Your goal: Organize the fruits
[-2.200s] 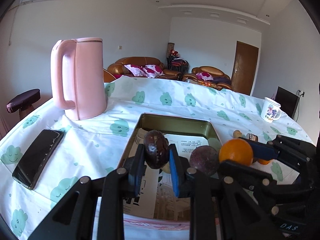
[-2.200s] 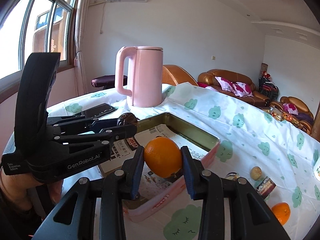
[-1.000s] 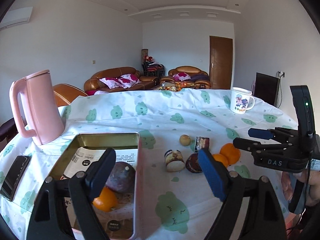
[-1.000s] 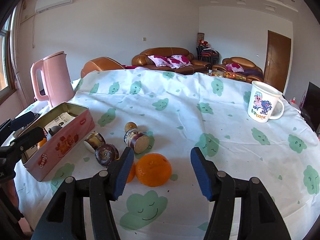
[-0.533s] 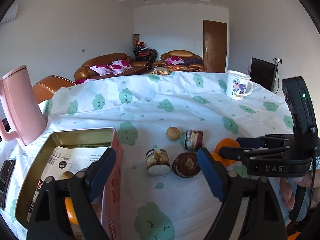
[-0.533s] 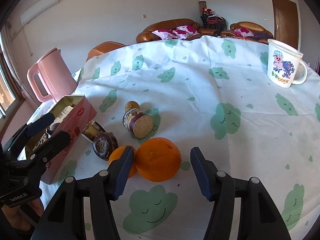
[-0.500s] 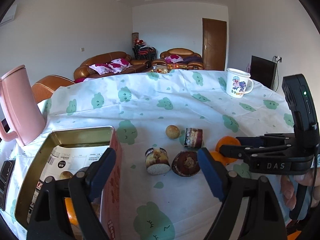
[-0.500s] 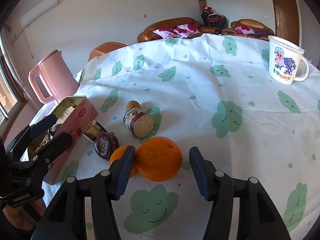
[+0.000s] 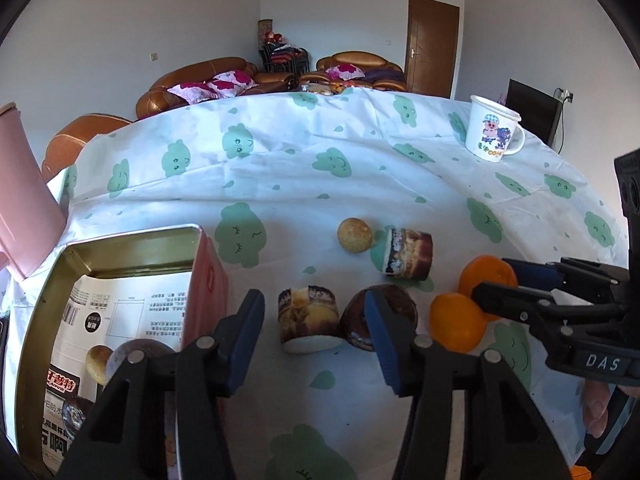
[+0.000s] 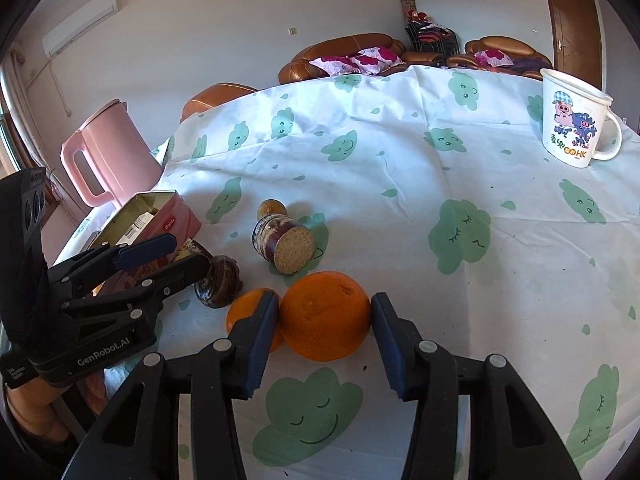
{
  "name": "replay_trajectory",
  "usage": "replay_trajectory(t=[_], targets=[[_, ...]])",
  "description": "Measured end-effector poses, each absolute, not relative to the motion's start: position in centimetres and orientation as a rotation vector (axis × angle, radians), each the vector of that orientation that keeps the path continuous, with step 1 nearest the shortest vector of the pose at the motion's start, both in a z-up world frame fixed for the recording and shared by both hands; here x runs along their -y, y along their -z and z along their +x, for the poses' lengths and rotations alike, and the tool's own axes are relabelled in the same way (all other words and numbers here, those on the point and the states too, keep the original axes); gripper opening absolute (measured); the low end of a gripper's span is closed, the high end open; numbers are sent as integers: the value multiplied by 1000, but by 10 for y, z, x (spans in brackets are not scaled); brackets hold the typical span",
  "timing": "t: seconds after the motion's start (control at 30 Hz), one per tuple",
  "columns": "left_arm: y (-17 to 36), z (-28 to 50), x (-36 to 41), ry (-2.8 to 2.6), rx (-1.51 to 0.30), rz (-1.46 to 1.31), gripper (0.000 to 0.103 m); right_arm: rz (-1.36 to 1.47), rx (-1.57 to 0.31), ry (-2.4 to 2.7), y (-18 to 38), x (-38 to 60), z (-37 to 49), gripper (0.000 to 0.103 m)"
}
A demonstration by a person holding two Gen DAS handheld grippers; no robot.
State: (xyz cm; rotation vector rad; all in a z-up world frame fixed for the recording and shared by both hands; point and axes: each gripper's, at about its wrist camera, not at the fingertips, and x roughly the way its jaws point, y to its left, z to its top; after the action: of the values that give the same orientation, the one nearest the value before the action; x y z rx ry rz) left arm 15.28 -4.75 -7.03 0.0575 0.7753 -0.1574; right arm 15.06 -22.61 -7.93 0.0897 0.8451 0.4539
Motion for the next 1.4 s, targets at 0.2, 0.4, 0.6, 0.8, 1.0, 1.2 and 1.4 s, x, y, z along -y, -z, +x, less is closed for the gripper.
replay_trajectory(t=[0.2,0.4,0.6,0.8,1.0,1.2,1.4], targets=[[72,154,48,171,-783,78,43,95,-839,-448,79,228,150,49],[67,145,46,220,-750,73,24,105,-785,-424,72,233,143,48],[68,147,46,214,-759,71,31,78,-754,-409,67,231,139,48],[72,150,49,192,-783,110,51,69,-737,-410,65,230,137,48],[74,150,54,195,-791,157,35,79,-732,-412,64,232,137,48],[68,139,55,225,-752,165,32,77,-715,-407,62,232,133,48],[61,124,53,233,-685,149,33,71,-672,-409,57,233,127,48]])
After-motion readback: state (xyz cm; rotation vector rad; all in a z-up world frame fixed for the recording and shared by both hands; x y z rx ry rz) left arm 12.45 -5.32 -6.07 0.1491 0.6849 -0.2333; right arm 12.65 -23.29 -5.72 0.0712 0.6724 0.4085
